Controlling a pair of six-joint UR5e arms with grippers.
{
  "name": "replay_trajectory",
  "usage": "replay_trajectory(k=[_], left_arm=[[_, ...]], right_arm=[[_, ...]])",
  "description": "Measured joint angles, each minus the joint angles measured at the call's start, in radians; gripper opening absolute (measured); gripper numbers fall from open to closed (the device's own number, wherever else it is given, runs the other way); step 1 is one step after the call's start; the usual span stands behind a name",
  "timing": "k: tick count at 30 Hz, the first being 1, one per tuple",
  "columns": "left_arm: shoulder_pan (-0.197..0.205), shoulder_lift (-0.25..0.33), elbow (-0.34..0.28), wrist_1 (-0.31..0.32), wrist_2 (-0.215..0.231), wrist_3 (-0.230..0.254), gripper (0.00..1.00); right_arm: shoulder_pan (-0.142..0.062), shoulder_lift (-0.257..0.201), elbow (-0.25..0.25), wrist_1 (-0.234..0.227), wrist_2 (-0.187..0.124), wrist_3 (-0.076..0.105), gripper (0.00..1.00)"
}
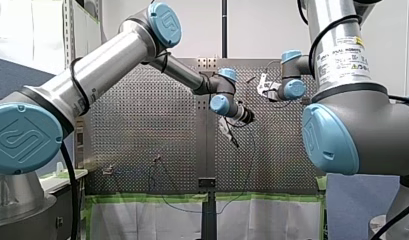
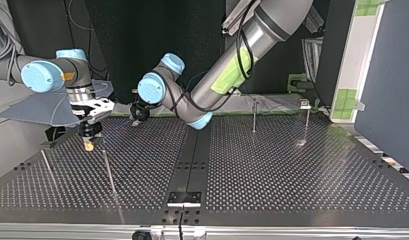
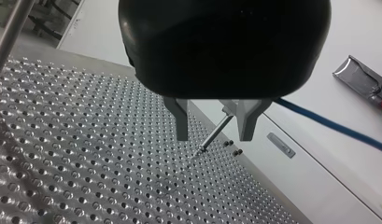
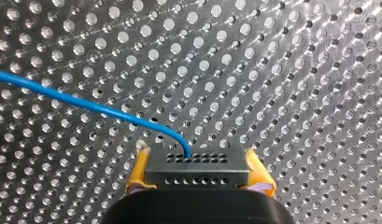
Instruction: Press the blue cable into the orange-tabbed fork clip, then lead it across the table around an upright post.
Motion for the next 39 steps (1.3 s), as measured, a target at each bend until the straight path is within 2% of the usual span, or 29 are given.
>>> replay_trajectory(k=[1, 2, 8, 15, 17, 18, 20, 25, 29, 33, 35, 36, 38, 39], left_arm=[[0.000, 0.000, 0.000, 0.000, 0.000, 0.004, 0.52], [0.000, 0.000, 0.000, 0.000, 0.000, 0.006, 0.36], [-0.003, 0.019, 0.000, 0.002, 0.002, 0.036, 0.30], [0.000, 0.073, 0.000, 0.003, 0.017, 0.082, 0.30], [0.000, 0.080, 0.000, 0.003, 0.023, 0.085, 0.22], [0.000, 0.082, 0.000, 0.003, 0.024, 0.086, 0.22], [0.001, 0.084, 0.000, 0.003, 0.026, 0.086, 0.13], [0.001, 0.085, 0.000, 0.001, 0.030, 0.075, 0.13], [0.000, 0.085, 0.000, -0.002, 0.031, 0.071, 0.08], [-0.002, 0.085, 0.000, -0.007, 0.031, 0.069, 0.11], [-0.003, 0.085, 0.000, -0.013, 0.032, 0.069, 0.23], [-0.004, 0.085, 0.000, -0.017, 0.032, 0.069, 0.23], [-0.006, 0.084, 0.000, -0.030, 0.031, 0.071, 0.38], [-0.006, 0.083, 0.000, -0.036, 0.030, 0.074, 0.38]], right_arm=[[0.000, 0.000, 0.000, 0.000, 0.000, 0.000, 0.00], [0.000, 0.000, 0.000, 0.000, 0.000, -0.001, 0.00], [0.000, 0.000, 0.000, 0.001, -0.001, -0.002, 0.00], [0.000, 0.000, 0.001, 0.002, -0.001, -0.003, 0.00], [0.000, 0.000, 0.000, 0.002, -0.001, -0.004, 0.00], [0.000, 0.000, 0.000, 0.002, -0.001, -0.004, 0.00], [0.000, 0.000, 0.000, 0.002, -0.001, -0.004, 0.00], [0.000, 0.000, 0.000, 0.002, -0.001, -0.004, 0.00], [0.000, 0.000, 0.000, 0.002, -0.001, -0.004, 0.00], [0.000, 0.000, 0.001, 0.002, -0.001, -0.003, 0.00], [0.000, 0.000, 0.000, 0.002, -0.001, -0.003, 0.00], [0.000, 0.000, 0.001, 0.002, -0.001, -0.003, 0.00], [0.000, 0.000, 0.001, 0.002, -0.001, -0.003, 0.00], [0.000, 0.000, 0.001, 0.002, -0.001, -0.003, 0.00]])
